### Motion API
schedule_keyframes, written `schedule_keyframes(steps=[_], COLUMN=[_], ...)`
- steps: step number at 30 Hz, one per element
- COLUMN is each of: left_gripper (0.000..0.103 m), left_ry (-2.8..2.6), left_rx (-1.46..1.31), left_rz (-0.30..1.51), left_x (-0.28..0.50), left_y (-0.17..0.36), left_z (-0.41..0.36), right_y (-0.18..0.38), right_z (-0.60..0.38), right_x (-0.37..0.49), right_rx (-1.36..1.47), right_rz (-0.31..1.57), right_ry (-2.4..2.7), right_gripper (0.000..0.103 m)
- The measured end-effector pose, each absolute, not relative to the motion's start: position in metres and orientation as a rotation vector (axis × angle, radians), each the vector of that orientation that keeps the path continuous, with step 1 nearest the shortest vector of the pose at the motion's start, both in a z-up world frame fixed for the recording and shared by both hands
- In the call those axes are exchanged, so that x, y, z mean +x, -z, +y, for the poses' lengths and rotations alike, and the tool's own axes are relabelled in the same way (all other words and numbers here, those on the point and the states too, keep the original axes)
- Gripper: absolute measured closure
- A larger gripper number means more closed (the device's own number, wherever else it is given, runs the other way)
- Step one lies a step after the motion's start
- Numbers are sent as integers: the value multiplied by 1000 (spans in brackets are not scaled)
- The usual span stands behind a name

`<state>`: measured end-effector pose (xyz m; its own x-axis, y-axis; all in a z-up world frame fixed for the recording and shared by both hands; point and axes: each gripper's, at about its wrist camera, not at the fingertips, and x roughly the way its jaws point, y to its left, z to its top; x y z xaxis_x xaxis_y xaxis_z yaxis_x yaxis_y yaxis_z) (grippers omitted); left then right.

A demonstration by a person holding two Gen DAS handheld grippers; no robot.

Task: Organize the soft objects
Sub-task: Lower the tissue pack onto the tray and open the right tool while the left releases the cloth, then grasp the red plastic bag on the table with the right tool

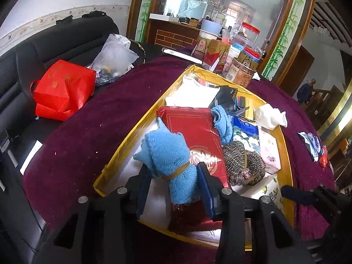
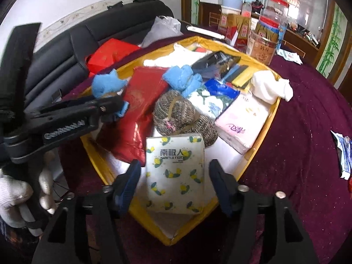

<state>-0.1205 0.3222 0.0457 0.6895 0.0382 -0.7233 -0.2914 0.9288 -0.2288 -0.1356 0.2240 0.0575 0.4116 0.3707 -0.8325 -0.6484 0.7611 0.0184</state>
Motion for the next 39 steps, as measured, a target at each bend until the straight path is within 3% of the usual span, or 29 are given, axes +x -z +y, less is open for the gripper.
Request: schedule_keyframes(steps=[10,20,24,31,39], left_gripper=[34,21,6,5,5], left_ry=[-203,-257,-288,-239,-123], left_rx=[-351,-303,-281,-262,-166], left_rz=[799,752,684,594,631], left_x=[-130,-146,-155,-164,-151], left_y=[-54,-79,-95,-115,-120], left_z=[316,292,280,249,190], right_y=[-74,-87,-90,-83,-72], right_z=[208,170,149,94,28], right_x=[-151,-158,-162,-163,-153], right_rx=[-290,-200,-163,-78,43], right_rz=[887,850,834,848,864], right_ry=[-686,-670,-649,-574,-475], right_gripper=[32,28,25,25,25])
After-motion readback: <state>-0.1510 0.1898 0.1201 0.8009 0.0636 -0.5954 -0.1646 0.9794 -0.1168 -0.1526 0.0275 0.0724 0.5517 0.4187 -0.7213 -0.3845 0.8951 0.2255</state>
